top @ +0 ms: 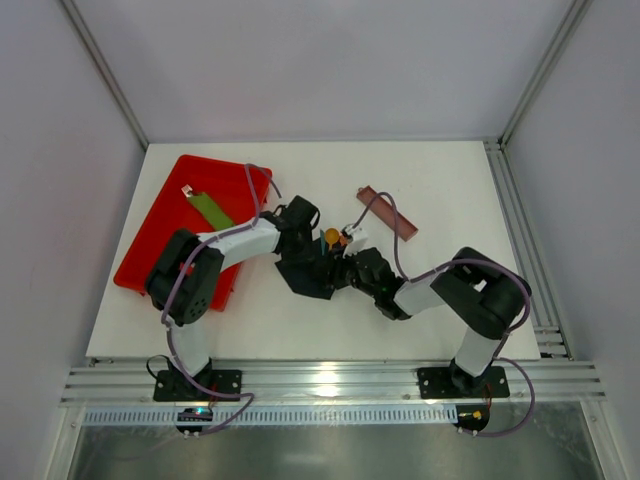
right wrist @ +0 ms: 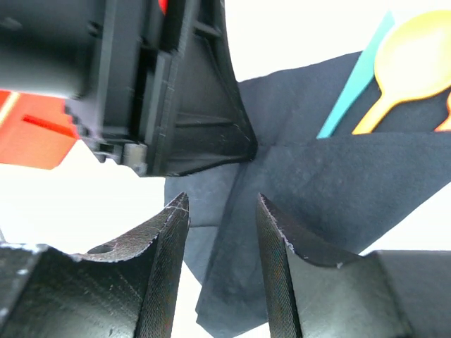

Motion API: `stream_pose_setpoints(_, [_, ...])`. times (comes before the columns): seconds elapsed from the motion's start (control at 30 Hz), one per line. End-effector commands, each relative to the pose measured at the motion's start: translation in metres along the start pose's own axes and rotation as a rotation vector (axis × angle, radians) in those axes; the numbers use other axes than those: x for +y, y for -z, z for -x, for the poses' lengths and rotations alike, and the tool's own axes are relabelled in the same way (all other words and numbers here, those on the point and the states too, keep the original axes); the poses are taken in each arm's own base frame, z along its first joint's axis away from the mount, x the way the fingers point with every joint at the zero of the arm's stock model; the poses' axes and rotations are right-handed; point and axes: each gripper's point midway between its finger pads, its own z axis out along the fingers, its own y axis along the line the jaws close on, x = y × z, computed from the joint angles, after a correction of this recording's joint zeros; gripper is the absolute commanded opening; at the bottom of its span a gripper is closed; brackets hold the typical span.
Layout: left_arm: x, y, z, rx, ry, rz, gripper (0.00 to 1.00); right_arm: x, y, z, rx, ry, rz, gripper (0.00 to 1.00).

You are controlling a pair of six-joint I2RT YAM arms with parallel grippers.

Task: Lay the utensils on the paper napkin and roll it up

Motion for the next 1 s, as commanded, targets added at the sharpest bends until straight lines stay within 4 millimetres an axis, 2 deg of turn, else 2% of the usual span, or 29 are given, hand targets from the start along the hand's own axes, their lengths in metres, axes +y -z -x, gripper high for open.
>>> stream_pose_setpoints(0.0, [0.018,-0.015,-0.018,0.052,-0.014,0.059,0.41,0.016,0.005,0.022,-0.064,0.011,0.043,0.45])
stream_pose_setpoints(0.13, [0.019,-0.015,-0.019,0.054,-0.011,0.061,0.4,0.013,0.006,0.021,-0.058,0.0,0.021,0.33])
stream_pose_setpoints(0.17, [0.019,-0.015,-0.02,0.054,-0.011,0.061,0.4,0.009,0.006,0.016,-0.037,0.001,0.003,0.28])
stream_pose_setpoints(0.23, [0.019,-0.015,-0.019,0.053,-0.011,0.06,0.4,0.002,0.004,0.018,-0.041,0.008,-0.037,0.25])
stream_pose_setpoints(0.27, [0.019,-0.015,-0.02,0.053,-0.01,0.062,0.4,-0.003,0.002,0.011,-0.014,0.01,-0.054,0.23])
stream_pose_setpoints(0.3, [0.02,-0.015,-0.02,0.054,-0.01,0.064,0.4,-0.001,-0.001,0.014,-0.012,0.016,-0.055,0.22])
stream_pose_setpoints(0.5, [0.017,-0.011,-0.016,0.035,0.004,0.055,0.4,-0.005,-0.011,-0.002,0.061,0.01,-0.077,0.2])
stream_pose_setpoints(0.7, [0.015,-0.005,-0.01,0.016,0.005,0.052,0.4,0.002,-0.015,-0.012,0.091,0.014,-0.067,0.2])
stream_pose_setpoints(0.87, [0.015,0.001,-0.004,-0.01,0.015,0.057,0.4,-0.001,-0.016,-0.023,0.117,0.011,-0.084,0.19])
stream_pose_setpoints(0.97, [0.009,0.008,0.003,-0.044,0.033,0.017,0.4,-0.002,-0.014,-0.025,0.117,0.011,-0.092,0.19])
